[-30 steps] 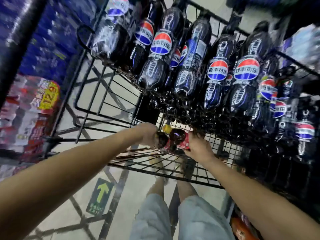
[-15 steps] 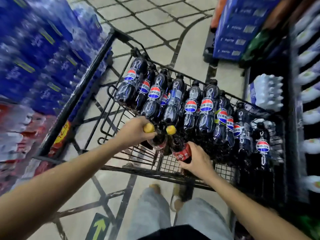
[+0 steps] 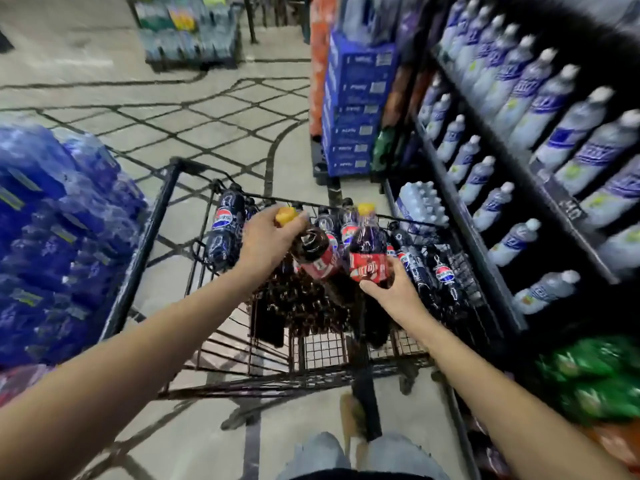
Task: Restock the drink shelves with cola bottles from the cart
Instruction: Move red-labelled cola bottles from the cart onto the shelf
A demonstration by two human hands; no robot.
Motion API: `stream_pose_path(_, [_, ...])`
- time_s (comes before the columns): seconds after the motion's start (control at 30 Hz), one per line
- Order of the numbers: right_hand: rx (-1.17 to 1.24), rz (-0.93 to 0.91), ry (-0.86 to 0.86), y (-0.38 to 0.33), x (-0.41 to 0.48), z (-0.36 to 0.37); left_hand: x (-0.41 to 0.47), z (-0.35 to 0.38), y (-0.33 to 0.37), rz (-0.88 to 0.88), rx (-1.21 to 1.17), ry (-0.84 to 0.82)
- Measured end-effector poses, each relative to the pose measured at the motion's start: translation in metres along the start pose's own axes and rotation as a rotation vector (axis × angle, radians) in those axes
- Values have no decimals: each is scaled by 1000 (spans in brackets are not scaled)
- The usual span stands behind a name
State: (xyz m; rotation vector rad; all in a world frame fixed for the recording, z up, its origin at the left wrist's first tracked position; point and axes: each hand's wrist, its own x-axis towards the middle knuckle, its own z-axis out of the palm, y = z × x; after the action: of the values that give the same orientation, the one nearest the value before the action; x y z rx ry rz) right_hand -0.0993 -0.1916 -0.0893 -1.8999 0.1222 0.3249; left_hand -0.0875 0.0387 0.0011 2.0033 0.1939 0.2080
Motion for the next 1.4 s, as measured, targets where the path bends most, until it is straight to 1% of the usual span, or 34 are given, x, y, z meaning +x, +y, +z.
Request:
stream_pose_path(0.17, [122,82,197,6,-50,-10,-9,17,15,-42,-167,-38])
stream_pose_path(0.23, [171,105,273,16,-75,-19,-17,32,23,-62,-226,-85])
stream_pose_path(0.3, [217,117,368,28,-105,-29,-30,51,29,-67,-243,-182])
stream_pose_path(0.4, [262,160,493,48,-155,-41,-60,83,40,-40,-232,-372])
stream_pose_path(0.5, [329,207,628,70,-211,-52,-100,115,57,-18,-225,-472])
stream_pose_path(0.6, [352,251,743,88,-266,-58,-146,144,74,-16,-292,-651])
stream_pose_path(0.67, [392,270,823,98,-303,-59,-180,159,85,-26,-344,-733])
stream_pose_path(0.77, [533,246,946,111,-358,-58,-241,173,100,-47,-407,-836])
stream_pose_path(0.87, [643,221,1043,123,-418,-47,-306,177,109,-48,-424,-907])
stream_pose_path(1.03, [993,129,1142,149,-543,-9,-430,166,114,8,-389,-1018])
stream_pose_path(1.1, [1088,80,1169,162,-599,10,-486,156,111,-4,-411,-1094])
stream_pose_path(1.17, [1116,62,1212,174,-656,29,-541,144,107,2,-396,-1178])
stream_pose_path(1.27, [1101,37,1268,187,-733,62,-619,128,104,-26,-368,-1367])
stream_pose_path(1.33, [1111,2,1366,194,-777,83,-670,115,108,-16,-338,-1489])
stream_pose_path(1.4, [1120,-39,1472,199,-816,101,-718,102,112,-47,-364,-1584])
